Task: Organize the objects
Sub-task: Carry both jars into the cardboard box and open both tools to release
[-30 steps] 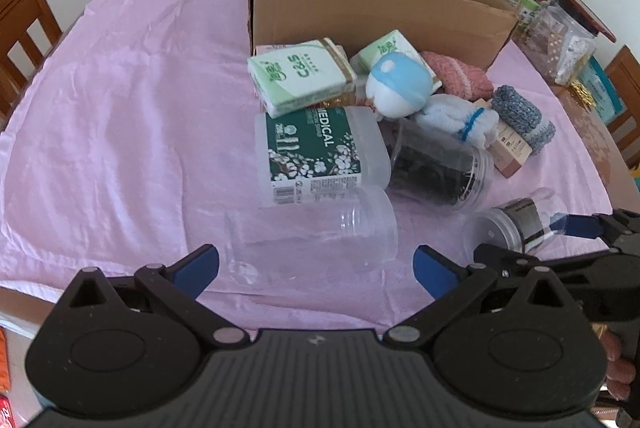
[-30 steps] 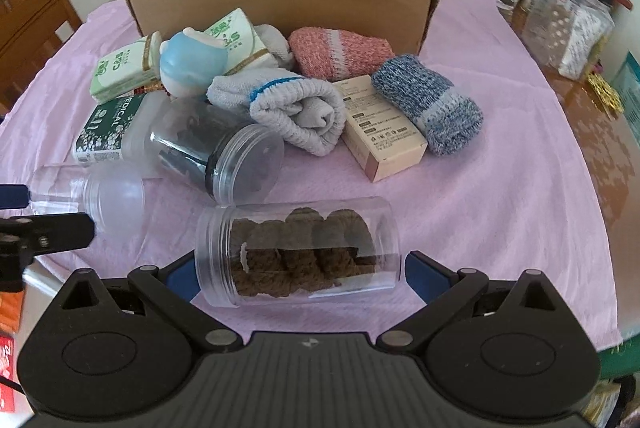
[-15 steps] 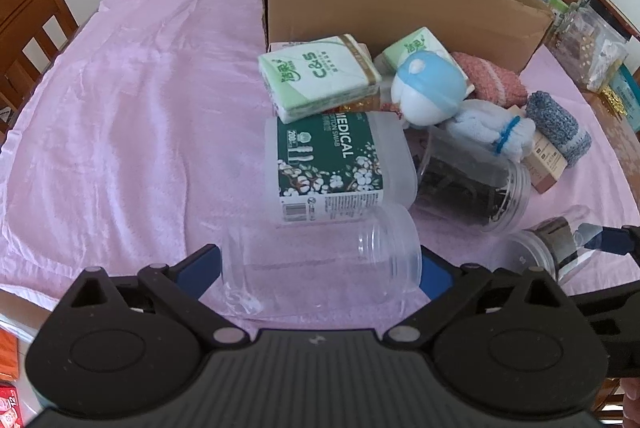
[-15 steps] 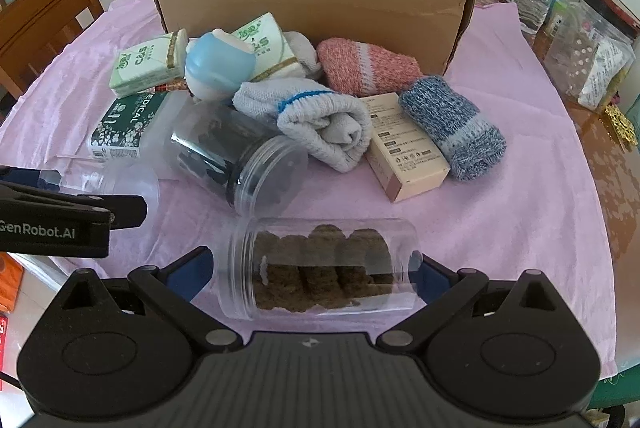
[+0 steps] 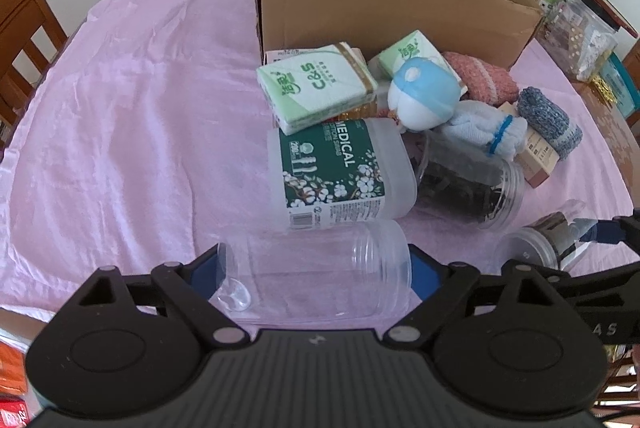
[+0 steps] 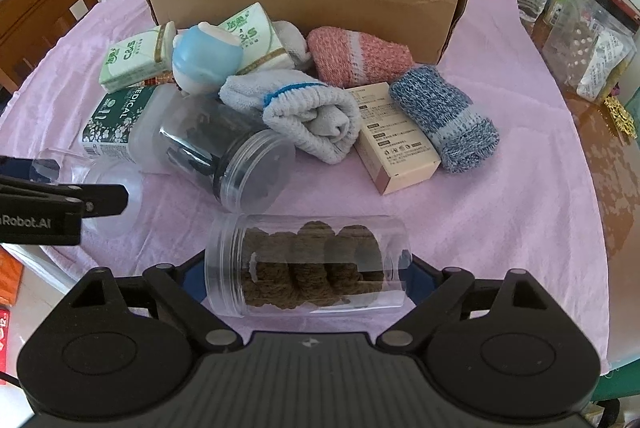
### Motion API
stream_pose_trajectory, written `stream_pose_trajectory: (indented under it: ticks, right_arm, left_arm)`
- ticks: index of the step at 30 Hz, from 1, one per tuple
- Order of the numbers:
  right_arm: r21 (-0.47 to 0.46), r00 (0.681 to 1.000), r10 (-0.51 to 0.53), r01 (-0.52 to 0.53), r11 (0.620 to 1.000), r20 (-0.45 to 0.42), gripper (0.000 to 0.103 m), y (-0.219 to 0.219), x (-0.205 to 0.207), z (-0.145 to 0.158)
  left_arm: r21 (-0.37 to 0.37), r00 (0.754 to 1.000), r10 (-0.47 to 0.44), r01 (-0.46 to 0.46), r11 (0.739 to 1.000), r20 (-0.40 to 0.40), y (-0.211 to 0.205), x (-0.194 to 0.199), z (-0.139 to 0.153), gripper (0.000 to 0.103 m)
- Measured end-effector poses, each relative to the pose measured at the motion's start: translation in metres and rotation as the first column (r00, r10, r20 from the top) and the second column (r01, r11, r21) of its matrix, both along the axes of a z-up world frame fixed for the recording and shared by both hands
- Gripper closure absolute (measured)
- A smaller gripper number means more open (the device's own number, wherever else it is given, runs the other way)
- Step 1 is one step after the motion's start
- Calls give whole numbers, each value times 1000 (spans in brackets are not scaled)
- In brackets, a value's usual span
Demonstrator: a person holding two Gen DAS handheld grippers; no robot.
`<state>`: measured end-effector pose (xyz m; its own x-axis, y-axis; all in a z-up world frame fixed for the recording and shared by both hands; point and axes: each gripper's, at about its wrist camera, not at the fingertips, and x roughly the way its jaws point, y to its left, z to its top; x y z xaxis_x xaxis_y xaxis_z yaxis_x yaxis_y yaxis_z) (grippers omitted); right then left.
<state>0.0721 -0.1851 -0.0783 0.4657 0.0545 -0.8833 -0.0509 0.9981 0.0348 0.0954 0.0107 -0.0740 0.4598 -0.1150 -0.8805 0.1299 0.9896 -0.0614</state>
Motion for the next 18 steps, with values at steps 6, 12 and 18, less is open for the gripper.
stream_pose_trajectory:
  ticks: [6,12,18]
  right_arm:
    - [31,1000,14,-14,999,-18,9,-10,2,6]
    - [47,998,60,-60,997,1,9,-20,7,22]
    - [54,991,133,-134,989,23,9,-33,18,42]
  left_arm:
    - [21,999,-46,46,999,-10,-1,0,11,13]
    - [31,997,-74,74,997,-14,-1,4,34,13]
    - [43,995,-102,102,994,7,-6,15,67,13]
